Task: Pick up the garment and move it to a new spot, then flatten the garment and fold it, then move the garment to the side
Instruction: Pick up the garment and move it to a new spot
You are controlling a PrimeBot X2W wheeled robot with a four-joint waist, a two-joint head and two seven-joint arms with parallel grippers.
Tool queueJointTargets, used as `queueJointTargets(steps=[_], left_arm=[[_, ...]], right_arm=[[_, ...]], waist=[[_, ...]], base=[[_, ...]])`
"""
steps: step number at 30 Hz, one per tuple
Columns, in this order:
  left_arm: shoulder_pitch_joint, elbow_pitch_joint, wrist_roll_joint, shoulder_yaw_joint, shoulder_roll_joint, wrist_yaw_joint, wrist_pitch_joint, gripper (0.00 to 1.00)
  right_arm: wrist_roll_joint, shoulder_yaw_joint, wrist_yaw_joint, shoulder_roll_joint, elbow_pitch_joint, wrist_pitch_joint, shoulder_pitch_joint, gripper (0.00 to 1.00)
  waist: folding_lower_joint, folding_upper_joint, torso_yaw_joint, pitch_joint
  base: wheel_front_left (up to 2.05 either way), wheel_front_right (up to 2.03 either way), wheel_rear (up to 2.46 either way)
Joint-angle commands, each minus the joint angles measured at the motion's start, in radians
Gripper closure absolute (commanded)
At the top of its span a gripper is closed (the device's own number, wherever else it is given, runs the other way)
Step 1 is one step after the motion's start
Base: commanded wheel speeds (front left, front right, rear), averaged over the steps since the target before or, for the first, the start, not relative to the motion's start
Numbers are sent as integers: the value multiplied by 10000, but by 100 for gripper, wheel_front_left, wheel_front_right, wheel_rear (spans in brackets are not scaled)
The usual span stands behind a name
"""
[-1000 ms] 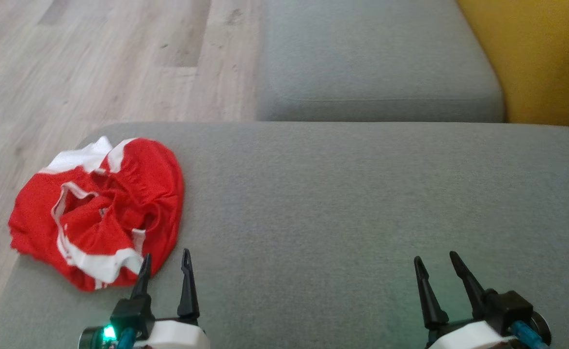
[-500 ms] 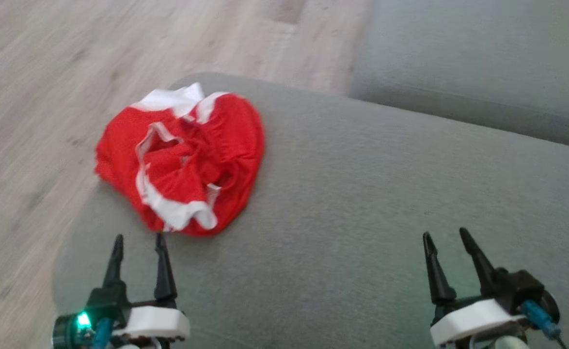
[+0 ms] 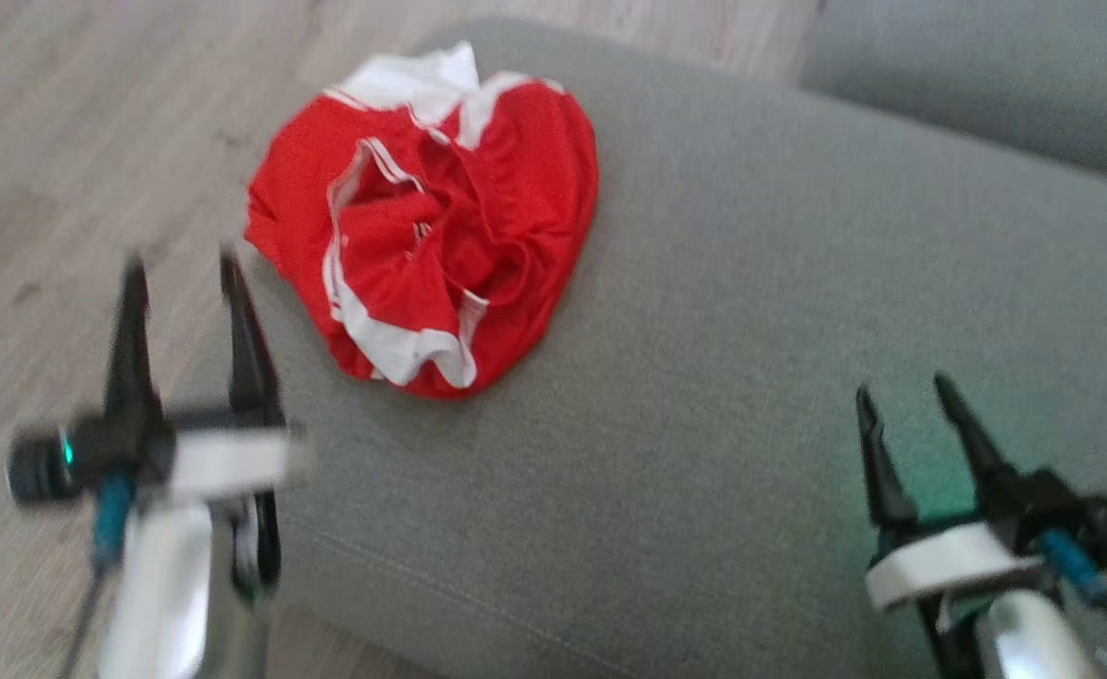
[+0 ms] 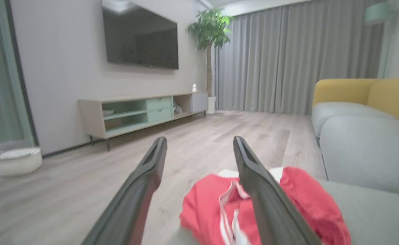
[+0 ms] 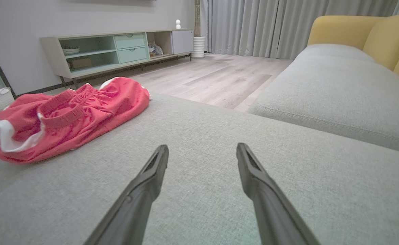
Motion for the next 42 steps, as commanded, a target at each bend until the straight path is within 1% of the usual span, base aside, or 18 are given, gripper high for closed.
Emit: queueJointTargets(steps=[1, 4, 5, 6, 9, 14, 16, 18, 23, 27, 28, 29, 33, 36, 39, 42], left_arm=[[-1659, -411, 141, 379, 159, -295, -95, 0], [-3254, 354, 199, 286, 300, -771, -95, 0], [-3254, 354, 199, 286, 300, -771, -95, 0], [-3806, 791, 223, 260, 353, -876, -95, 0], [-5413, 2683, 211, 155, 482, -1136, -80, 0], [-7608, 6012, -116, 313, 812, -1357, 1002, 0], [-8099, 7101, -50, 304, 972, -1159, 1537, 0], [-8441, 7978, -107, 351, 1091, -1104, 1907, 0], [-8820, 9449, -445, 473, 1121, -1384, 2161, 0], [-9022, 10002, -848, 668, 1022, -1666, 1856, 0], [-9085, 10041, -885, 662, 1013, -1720, 1683, 65], [-9157, 10061, -946, 686, 1041, -1768, 1469, 100], [-9418, 10003, -893, 481, 1188, -1936, 525, 100], [-9669, 9738, -758, 196, 1314, -2031, 111, 100], [-9921, 9329, -607, -190, 1313, -2088, -33, 100], [-10158, 8772, -485, -776, 1211, -2113, -73, 100]], right_arm=[[-207, 128, -7, -447, -446, -107, -862, 0], [-337, 155, -7, -956, -506, -107, -1274, 0], [-337, 155, -7, -956, -506, -107, -1274, 0], [-358, 174, -7, -1112, -525, -107, -1399, 0], [-395, 256, -7, -1514, -612, -107, -1774, 0], [-373, 428, -7, -1920, -758, -107, -2223, 0], [-356, 446, -7, -1998, -822, -107, -2270, 0], [-354, 454, -7, -2048, -864, -107, -2275, 0], [-300, 436, -7, -2136, -920, -107, -2260, 0], [-293, 448, -7, -2136, -888, -107, -2311, 0], [-288, 470, -7, -2123, -871, -107, -2330, 0], [-282, 504, -7, -2110, -855, -107, -2357, 0], [-250, 700, -7, -1978, -758, -107, -2460, 0], [-194, 819, -7, -1735, -662, -107, -2422, 0], [-123, 864, -7, -1396, -557, -107, -2267, 0], [-66, 930, -7, -979, -509, -107, -2005, 0]], waist=[[0, 0, -319, 1347], [0, 0, -589, 2084], [0, 0, -589, 2084], [0, 0, -687, 2291], [0, 0, -1008, 2843], [0, 0, -1563, 3444], [0, 0, -1709, 3589], [0, 0, -1839, 3736], [0, 0, -1974, 3969], [0, 0, -1968, 4032], [0, 0, -1957, 4029], [0, 0, -1954, 4023], [0, 0, -2040, 3711], [0, 0, -2233, 3162], [0, 0, -2569, 2391], [0, 0, -3131, 1513]], base=[[0, 0, 0], [0, 0, 0], [0, 0, 0], [0, 0, 0], [0, 0, 0], [0, 0, 0], [0, 0, 0], [0, 0, 0], [0, 0, 0], [0, 0, 0], [0, 0, 0], [0, 0, 0], [0, 0, 0], [0, 0, 0], [0, 0, 0], [0, 0, 0]])
